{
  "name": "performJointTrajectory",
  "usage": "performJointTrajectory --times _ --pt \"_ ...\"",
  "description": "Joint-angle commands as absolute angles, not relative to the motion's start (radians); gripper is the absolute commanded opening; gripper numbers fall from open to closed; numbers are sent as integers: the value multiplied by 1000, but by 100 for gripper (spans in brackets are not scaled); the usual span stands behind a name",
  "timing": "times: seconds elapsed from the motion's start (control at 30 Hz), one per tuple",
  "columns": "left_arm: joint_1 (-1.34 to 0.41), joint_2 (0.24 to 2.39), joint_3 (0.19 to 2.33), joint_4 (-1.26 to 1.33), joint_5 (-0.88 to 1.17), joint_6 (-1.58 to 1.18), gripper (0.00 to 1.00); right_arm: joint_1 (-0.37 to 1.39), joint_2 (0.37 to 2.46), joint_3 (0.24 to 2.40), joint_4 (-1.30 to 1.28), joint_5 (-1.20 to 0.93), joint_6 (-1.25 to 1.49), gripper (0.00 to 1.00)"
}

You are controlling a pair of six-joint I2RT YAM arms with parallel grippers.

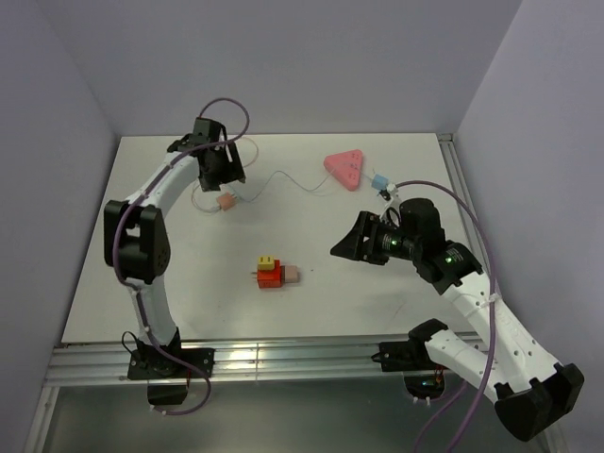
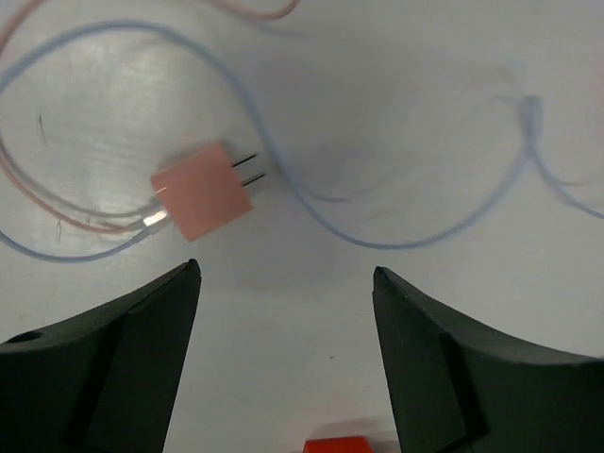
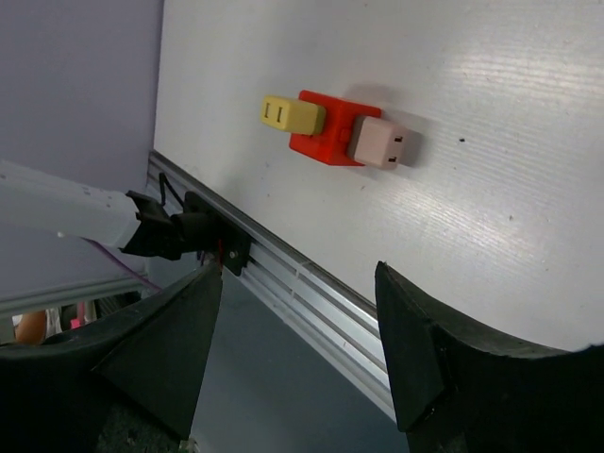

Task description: Insert the plug

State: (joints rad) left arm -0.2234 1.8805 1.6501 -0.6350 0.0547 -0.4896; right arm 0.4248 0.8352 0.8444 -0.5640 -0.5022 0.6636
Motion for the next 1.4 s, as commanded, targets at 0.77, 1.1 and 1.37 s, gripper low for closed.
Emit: performJointTrajectory --times 0.77,1.1,1.37 --pt "-222 2148 1925 -1152 -350 -1403 82 419 891 710 -433 -535 643 73" --pt "-224 2203 1937 -1189 -213 -1678 80 419 867 693 -440 -537 647 72" --pt "-222 2198 1881 -1176 -170 -1871 77 419 842 670 -449 -529 634 72"
